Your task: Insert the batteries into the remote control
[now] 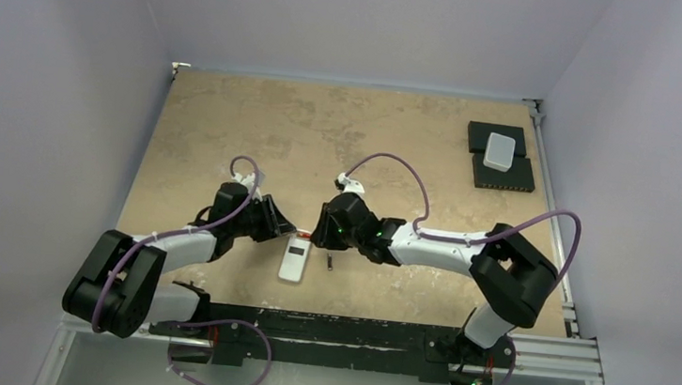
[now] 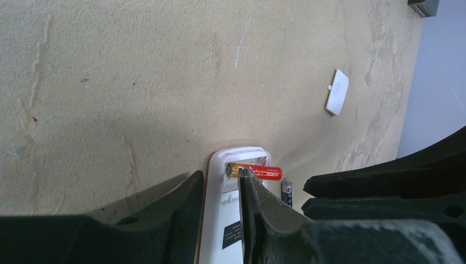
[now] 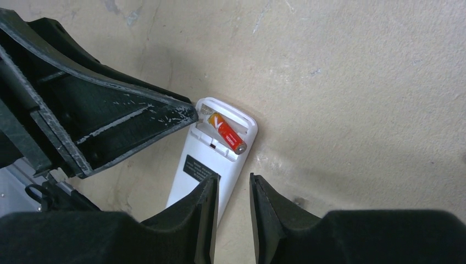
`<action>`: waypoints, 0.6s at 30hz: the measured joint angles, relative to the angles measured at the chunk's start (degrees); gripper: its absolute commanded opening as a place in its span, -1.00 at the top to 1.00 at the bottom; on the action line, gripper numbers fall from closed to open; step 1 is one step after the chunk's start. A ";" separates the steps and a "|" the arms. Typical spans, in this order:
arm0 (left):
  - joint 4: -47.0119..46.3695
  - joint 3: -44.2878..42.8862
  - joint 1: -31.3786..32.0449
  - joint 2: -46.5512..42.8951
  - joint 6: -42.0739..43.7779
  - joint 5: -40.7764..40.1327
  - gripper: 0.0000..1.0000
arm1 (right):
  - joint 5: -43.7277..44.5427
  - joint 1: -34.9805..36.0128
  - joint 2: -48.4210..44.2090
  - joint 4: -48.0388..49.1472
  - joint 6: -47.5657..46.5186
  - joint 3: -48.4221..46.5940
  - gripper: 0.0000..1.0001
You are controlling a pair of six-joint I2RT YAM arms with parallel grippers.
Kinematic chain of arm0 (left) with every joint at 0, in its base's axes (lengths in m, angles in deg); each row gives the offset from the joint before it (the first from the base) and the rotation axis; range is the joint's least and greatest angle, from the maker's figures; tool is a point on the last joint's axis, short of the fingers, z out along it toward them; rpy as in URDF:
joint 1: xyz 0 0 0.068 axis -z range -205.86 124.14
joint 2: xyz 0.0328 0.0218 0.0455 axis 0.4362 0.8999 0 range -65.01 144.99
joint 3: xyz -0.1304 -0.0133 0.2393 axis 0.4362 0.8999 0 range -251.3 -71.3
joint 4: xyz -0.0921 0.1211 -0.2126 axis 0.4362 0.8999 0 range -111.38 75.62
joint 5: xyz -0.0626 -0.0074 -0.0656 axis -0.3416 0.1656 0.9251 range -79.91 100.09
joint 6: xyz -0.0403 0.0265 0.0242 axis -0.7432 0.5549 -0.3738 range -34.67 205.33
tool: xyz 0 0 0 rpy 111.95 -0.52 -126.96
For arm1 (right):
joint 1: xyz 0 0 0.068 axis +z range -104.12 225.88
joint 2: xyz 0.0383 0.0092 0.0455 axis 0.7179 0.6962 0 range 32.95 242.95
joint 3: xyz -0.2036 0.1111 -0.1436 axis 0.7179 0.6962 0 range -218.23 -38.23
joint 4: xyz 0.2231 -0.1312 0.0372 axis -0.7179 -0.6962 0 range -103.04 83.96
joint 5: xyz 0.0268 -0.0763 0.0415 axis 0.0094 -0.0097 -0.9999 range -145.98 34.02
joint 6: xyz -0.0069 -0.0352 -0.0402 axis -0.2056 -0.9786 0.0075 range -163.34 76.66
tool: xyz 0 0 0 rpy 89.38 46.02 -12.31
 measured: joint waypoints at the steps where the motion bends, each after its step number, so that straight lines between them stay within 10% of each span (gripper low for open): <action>1: -0.13 0.02 0.00 0.11 0.00 0.11 0.43 | 0.02 0.00 0.09 0.00 0.00 -0.26 0.31; 18: -2.05 0.39 0.00 0.22 -0.42 0.96 0.59 | 0.74 0.00 3.19 0.24 1.03 -2.56 0.35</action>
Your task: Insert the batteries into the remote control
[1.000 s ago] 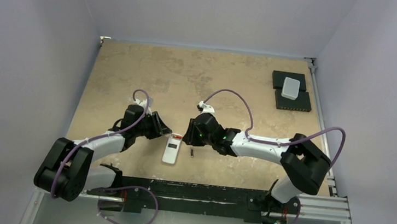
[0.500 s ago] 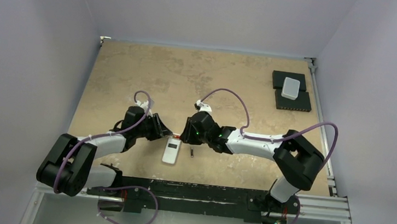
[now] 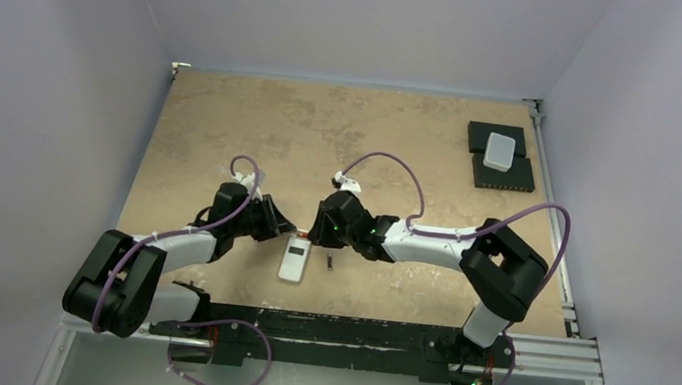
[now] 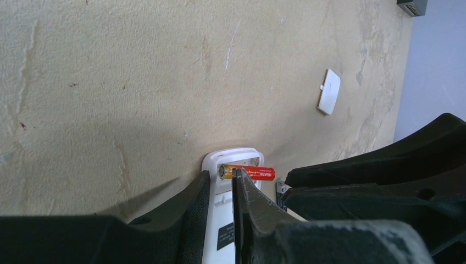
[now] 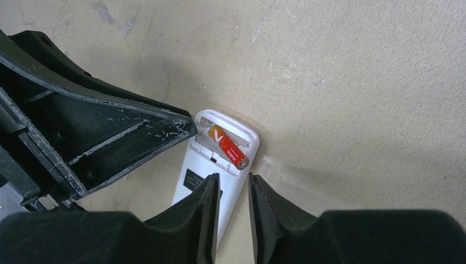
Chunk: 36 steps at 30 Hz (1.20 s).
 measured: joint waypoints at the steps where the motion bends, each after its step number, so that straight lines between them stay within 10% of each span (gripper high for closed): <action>1: -0.02 0.02 0.00 0.00 0.00 0.07 0.60 | 0.09 0.00 0.04 -0.04 0.00 -0.02 0.35; 36: -0.22 0.11 0.00 0.00 0.00 0.35 0.63 | 1.75 0.00 1.05 -1.31 0.83 -2.45 0.48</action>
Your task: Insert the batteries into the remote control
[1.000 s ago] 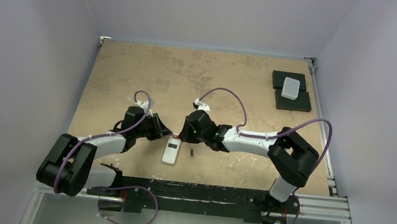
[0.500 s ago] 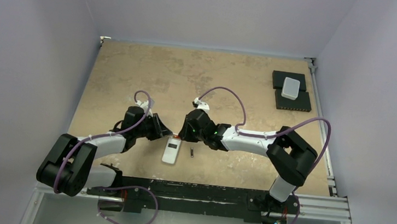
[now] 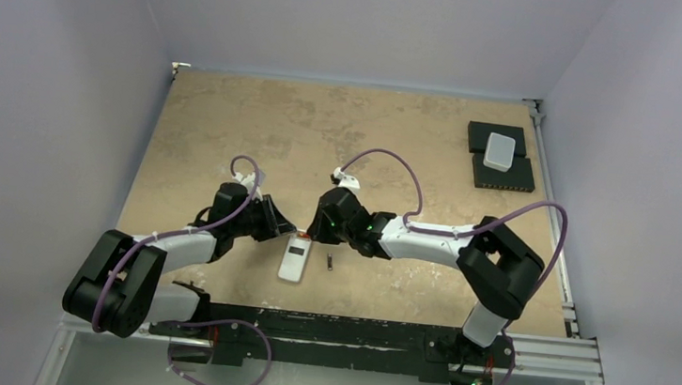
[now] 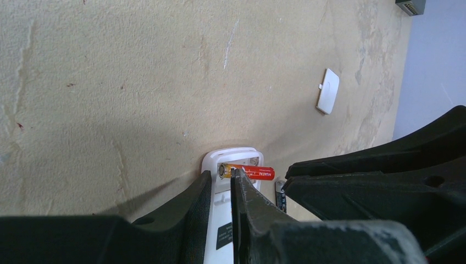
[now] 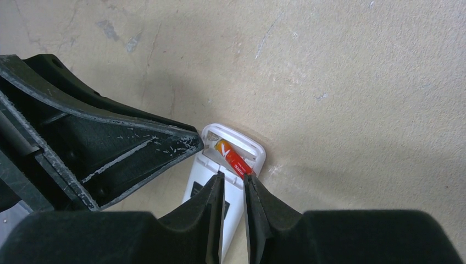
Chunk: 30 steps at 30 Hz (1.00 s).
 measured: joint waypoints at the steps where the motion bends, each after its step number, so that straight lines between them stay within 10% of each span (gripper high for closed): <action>1: 0.00 0.00 0.00 0.00 0.00 0.00 0.63 | 0.09 -0.02 0.13 0.00 0.00 -0.02 0.48; 30: 0.02 0.00 0.00 0.00 0.00 0.02 0.64 | 0.07 -0.04 2.54 -0.37 0.04 -1.05 0.59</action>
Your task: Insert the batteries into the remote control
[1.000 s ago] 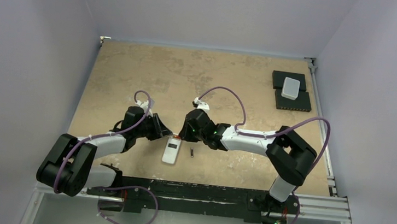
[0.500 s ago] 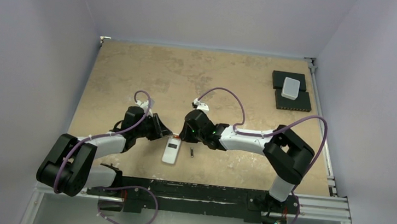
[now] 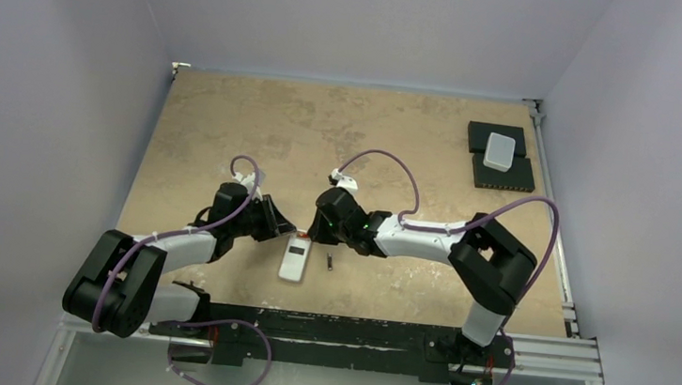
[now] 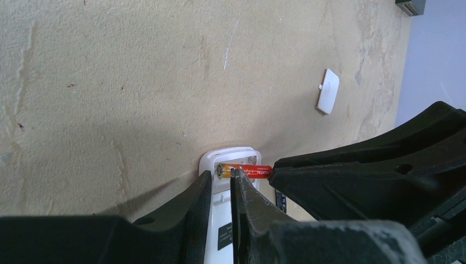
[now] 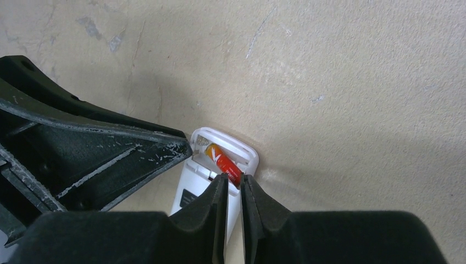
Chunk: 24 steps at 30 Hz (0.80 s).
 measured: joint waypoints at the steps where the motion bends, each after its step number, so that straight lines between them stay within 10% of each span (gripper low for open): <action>1: -0.02 0.00 0.00 0.00 0.00 0.00 0.64 | -0.02 0.00 0.17 0.00 0.00 -0.11 0.60; 24: -0.55 0.11 -0.07 0.00 0.00 0.26 0.65 | -0.15 -0.48 0.96 0.09 0.02 -0.76 0.72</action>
